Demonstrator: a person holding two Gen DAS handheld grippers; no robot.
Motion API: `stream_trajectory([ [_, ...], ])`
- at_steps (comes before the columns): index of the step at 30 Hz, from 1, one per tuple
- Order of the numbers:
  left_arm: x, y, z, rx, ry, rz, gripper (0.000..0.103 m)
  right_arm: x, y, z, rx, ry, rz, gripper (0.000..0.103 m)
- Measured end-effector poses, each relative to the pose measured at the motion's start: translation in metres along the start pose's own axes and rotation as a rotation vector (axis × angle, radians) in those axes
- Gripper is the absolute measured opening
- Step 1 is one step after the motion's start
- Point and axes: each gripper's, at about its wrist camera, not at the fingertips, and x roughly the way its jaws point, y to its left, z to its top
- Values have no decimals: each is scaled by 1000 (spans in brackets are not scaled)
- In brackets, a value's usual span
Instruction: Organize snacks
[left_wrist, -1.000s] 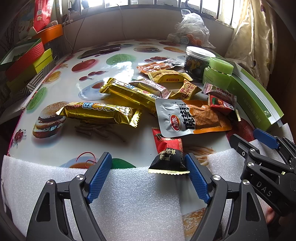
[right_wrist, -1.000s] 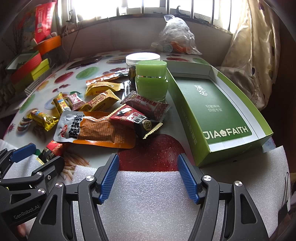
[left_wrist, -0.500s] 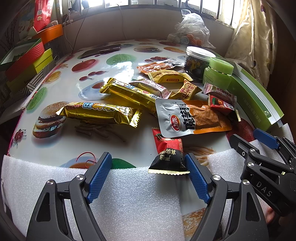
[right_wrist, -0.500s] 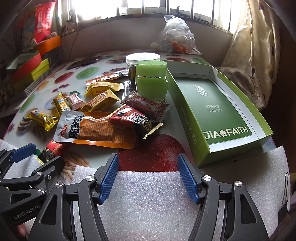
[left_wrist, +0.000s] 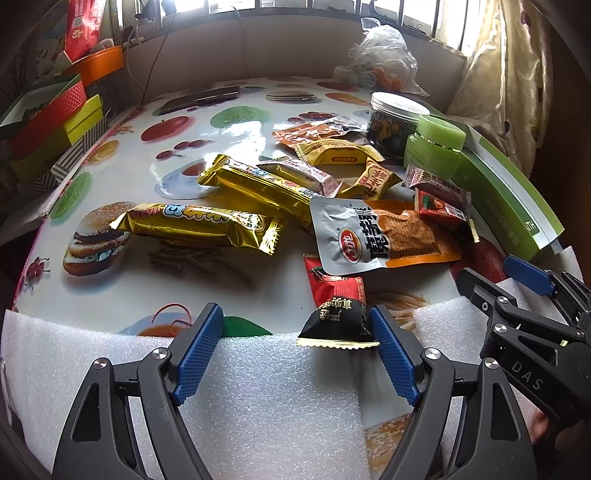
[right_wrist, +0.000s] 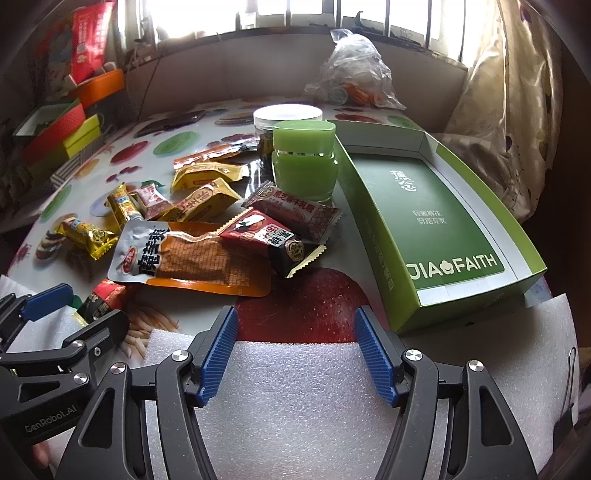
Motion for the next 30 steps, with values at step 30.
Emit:
stream_trajectory([
  [30,19,27,30,20,59,0,81,34,62,53,-632,96,270,65],
])
